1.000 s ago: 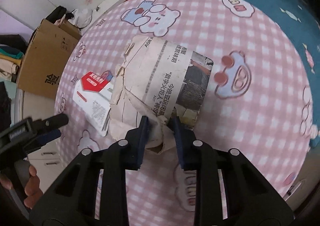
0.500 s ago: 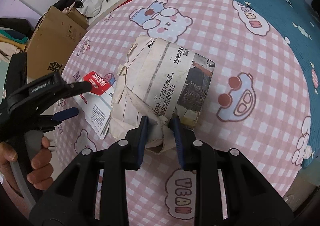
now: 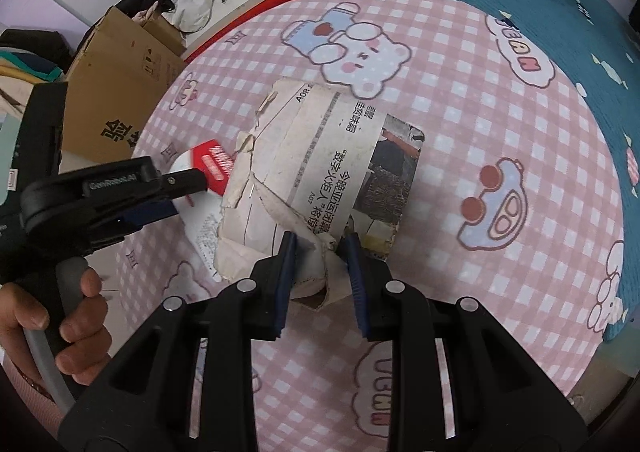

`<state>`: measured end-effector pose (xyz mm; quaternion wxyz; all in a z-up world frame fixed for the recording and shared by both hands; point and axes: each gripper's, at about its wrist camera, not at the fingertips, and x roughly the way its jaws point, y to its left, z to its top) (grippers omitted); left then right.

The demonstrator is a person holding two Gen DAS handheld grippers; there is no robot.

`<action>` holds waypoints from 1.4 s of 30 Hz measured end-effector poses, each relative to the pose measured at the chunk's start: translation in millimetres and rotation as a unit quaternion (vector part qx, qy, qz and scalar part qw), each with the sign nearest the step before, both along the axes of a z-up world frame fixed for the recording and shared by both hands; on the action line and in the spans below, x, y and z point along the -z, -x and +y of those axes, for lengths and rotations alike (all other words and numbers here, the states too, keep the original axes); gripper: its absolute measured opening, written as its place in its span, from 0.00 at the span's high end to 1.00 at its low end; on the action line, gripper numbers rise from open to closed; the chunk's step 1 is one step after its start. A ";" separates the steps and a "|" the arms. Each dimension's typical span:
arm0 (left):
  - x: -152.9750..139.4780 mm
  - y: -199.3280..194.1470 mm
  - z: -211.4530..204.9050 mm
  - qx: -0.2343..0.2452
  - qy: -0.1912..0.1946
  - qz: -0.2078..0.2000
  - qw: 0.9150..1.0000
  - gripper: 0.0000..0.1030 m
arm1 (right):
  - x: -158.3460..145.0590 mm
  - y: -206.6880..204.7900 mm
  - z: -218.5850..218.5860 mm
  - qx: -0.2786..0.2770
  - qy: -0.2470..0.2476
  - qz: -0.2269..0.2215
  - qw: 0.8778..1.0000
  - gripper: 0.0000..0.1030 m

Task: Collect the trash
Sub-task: 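Grasp the newspaper bundle with the right gripper while the left grasps the white-red box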

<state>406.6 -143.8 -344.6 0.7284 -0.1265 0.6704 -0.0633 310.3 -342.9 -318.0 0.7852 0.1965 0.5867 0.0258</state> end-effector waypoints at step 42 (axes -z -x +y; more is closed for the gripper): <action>4.5 -27.6 -24.4 0.210 0.041 -0.086 0.973 0.30 | 15.5 22.2 13.4 -0.061 0.077 0.012 0.995 0.76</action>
